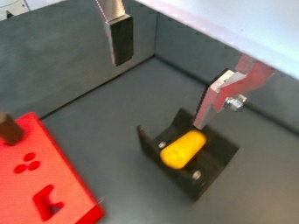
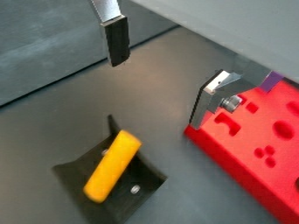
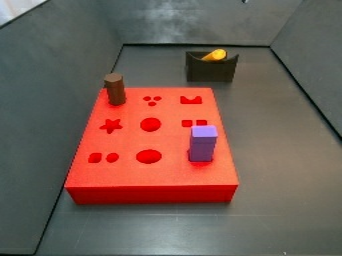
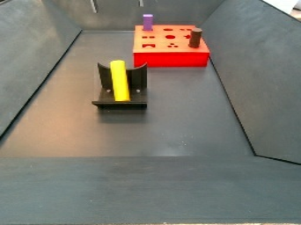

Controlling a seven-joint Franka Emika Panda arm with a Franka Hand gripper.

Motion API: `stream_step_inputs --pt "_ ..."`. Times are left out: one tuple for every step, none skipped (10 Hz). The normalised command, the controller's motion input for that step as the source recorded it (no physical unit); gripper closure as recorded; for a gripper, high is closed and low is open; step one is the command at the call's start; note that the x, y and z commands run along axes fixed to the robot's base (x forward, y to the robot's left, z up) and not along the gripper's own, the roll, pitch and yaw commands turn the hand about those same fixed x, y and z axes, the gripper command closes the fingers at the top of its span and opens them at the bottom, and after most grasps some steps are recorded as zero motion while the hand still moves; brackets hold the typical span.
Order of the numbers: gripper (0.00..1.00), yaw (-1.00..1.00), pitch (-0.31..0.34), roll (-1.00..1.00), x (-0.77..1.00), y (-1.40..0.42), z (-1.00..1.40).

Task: Pick up the oval object. Move up. Place the oval object on the fixture. Regrasp the oval object. Move to above the board. Insert the oval object.
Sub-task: Regrasp the oval object.

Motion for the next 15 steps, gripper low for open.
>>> stream_step_inputs --pt "0.00 0.03 -0.004 1.00 -0.02 -0.02 0.01" --pt "0.00 0.03 -0.006 1.00 -0.02 -0.02 0.01" --pt "0.00 0.03 -0.004 1.00 -0.02 -0.02 0.01" --pt "0.00 0.03 0.001 1.00 -0.02 -0.02 0.01" --pt "0.00 0.03 0.004 1.00 0.00 -0.02 0.01" --pt "0.00 0.03 0.008 1.00 0.00 -0.02 0.00" --pt "0.00 0.04 0.021 1.00 0.02 -0.02 0.00" --pt "0.00 0.04 0.026 1.00 0.03 -0.02 -0.01" --pt "0.00 0.05 0.046 1.00 0.05 -0.03 -0.01" --pt "0.00 0.05 0.067 1.00 0.06 -0.03 -0.01" --pt "0.00 0.07 0.099 1.00 0.08 -0.03 -0.01" --pt "0.00 0.08 0.118 1.00 0.08 -0.03 -0.01" --pt "0.00 0.11 0.131 0.75 0.09 -0.04 -0.01" --pt "0.00 0.12 0.126 0.62 0.09 -0.04 -0.01" --pt "0.00 0.14 0.109 0.38 0.09 -0.03 -0.01"
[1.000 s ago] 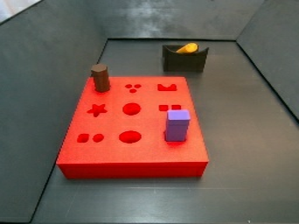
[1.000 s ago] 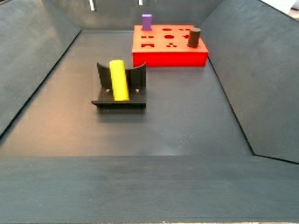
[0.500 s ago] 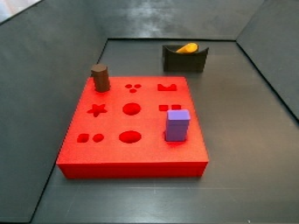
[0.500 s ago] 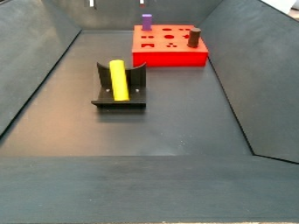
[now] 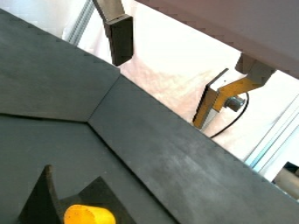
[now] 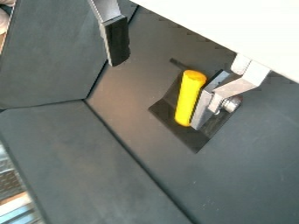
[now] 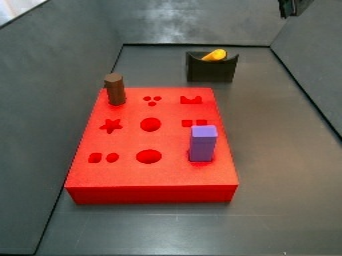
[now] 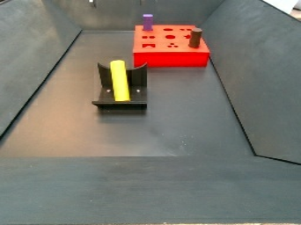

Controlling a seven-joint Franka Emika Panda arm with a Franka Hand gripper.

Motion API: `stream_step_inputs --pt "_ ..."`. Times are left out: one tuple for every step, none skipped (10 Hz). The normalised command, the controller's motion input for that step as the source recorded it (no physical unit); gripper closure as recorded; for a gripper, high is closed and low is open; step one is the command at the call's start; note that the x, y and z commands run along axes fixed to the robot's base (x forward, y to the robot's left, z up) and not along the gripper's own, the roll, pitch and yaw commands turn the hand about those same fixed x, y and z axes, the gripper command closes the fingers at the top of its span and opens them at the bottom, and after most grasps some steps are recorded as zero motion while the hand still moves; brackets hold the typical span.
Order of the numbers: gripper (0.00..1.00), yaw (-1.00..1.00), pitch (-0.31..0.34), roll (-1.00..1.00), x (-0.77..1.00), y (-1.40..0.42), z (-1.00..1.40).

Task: Pick up the oval object. Move up. Place the oval object on the fixture. Regrasp the oval object. Move to above the board. Insert the oval object.
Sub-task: Regrasp the oval object.

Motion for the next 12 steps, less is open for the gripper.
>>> stream_step_inputs --pt "0.00 0.15 0.096 0.29 0.08 -0.03 0.00" --pt "0.00 0.08 0.055 0.24 0.03 0.08 -1.00" --pt "0.00 0.09 0.039 0.22 0.03 0.08 -1.00" --pt "0.00 0.09 0.006 0.17 0.04 0.07 -1.00" --pt "0.00 0.09 -0.013 0.13 0.05 0.06 -1.00" --pt "0.00 0.09 -0.034 0.09 0.06 0.06 -1.00" --pt "0.00 0.08 -0.048 0.08 0.07 0.06 -1.00" --pt "0.00 0.06 -0.066 0.07 0.08 0.05 -1.00" --pt "0.00 0.05 -0.072 0.08 0.09 0.05 -1.00" --pt "0.00 0.03 -0.072 0.07 0.10 0.04 -1.00" --pt "0.00 0.01 -0.064 0.07 0.11 0.04 -1.00" --pt "0.00 0.01 -0.064 0.07 0.11 0.03 -0.95"
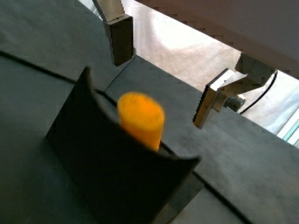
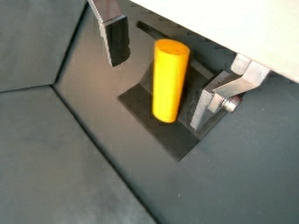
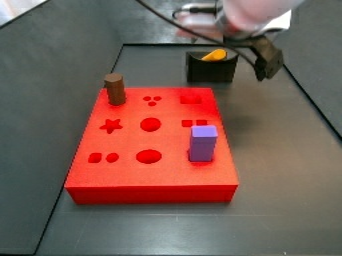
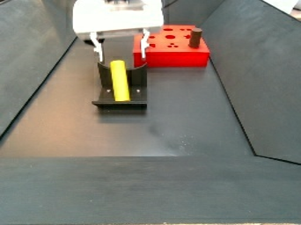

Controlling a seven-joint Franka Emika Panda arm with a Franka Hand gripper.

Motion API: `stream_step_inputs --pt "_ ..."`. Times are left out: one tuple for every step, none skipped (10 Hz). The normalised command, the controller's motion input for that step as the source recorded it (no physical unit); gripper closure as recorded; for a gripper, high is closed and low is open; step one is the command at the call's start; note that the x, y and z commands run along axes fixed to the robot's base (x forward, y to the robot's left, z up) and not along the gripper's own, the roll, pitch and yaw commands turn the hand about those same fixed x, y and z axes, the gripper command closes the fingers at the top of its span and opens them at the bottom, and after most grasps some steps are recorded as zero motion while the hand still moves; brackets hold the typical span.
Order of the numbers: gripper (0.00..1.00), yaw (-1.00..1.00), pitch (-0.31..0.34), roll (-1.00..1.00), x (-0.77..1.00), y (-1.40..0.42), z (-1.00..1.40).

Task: Pick up the oval object. Move up. Place the oval object on the fixture. Regrasp the oval object. Move to above the board. Insert the oval object.
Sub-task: Regrasp the oval object, then move to above the board.

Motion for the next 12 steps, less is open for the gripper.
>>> stream_step_inputs --pt "0.00 0.00 -0.058 0.08 0.09 0.02 -0.74" --pt "0.00 -0.01 -0.053 0.07 0.08 0.01 -0.55" --pt "0.00 -0.01 -0.047 0.06 0.07 0.01 -0.40" --pt "0.00 -0.01 -0.044 0.07 0.07 0.01 -0.30" --pt "0.00 0.00 -0.025 0.06 0.02 0.00 -0.17" --pt "1.00 0.00 0.000 0.00 0.00 0.00 0.00" --pt "1.00 -0.33 -0.269 0.09 0.14 -0.28 1.00" --pt "1.00 -0.34 -0.241 0.09 0.13 -0.28 1.00" --pt "1.00 -0.35 -0.187 0.09 0.12 -0.27 1.00" --pt "1.00 -0.34 -0.041 0.06 0.10 -0.24 1.00" --pt "1.00 -0.33 0.018 0.05 0.09 -0.23 1.00" --pt "1.00 -0.30 0.098 0.05 0.09 -0.22 1.00"
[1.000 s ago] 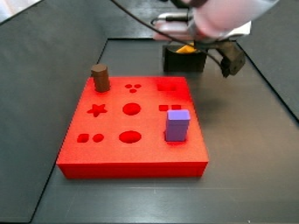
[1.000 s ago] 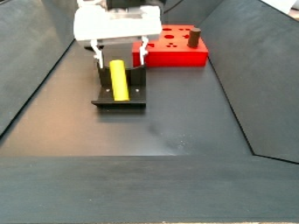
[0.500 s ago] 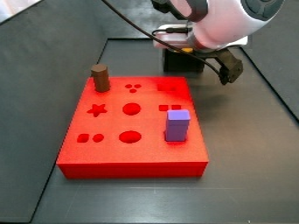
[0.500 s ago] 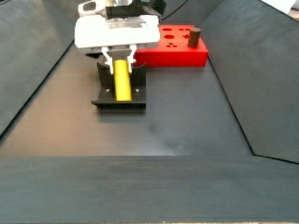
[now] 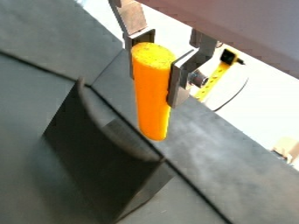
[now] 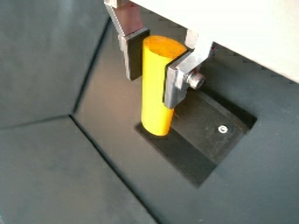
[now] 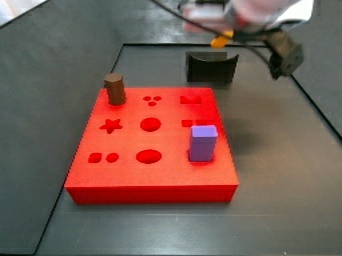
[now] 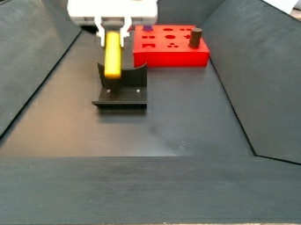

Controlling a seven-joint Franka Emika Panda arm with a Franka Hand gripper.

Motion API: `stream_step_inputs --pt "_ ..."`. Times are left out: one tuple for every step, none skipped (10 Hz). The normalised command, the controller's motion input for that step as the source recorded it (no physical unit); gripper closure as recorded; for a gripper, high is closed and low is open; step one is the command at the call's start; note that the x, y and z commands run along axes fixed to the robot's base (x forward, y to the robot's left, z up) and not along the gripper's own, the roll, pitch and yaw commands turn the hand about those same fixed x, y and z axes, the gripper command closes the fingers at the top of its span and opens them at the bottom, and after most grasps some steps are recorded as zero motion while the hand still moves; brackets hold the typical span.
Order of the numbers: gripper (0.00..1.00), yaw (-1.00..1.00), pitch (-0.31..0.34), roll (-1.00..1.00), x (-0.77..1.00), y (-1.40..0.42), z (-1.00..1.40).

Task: Pick up the oval object. Move up. Place the oval object on the fixture. Regrasp the oval object. Move to above the board. Insert the oval object.
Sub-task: Move to above the board.

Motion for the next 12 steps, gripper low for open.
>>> stream_step_inputs --pt "1.00 -0.22 0.173 0.06 0.08 -0.21 1.00" --pt "1.00 -0.14 0.225 0.05 0.07 -0.19 1.00" --pt "1.00 -0.09 0.243 0.04 0.07 -0.19 1.00" --pt "1.00 0.00 0.274 0.02 0.07 -0.17 1.00" --pt "1.00 0.03 0.280 0.01 0.07 -0.17 1.00" --pt "1.00 0.12 0.288 0.00 0.08 -0.14 0.98" --pt "1.00 0.15 0.279 -0.01 0.07 -0.12 0.85" --pt "1.00 0.20 0.240 -0.02 0.06 -0.07 0.61" --pt "1.00 0.21 0.208 -0.02 0.04 -0.06 0.49" --pt "1.00 0.23 0.140 -0.03 0.03 -0.03 0.25" --pt "1.00 0.23 0.079 -0.03 0.02 -0.02 0.03" --pt "1.00 0.22 0.039 -0.01 0.03 -0.02 -0.02"
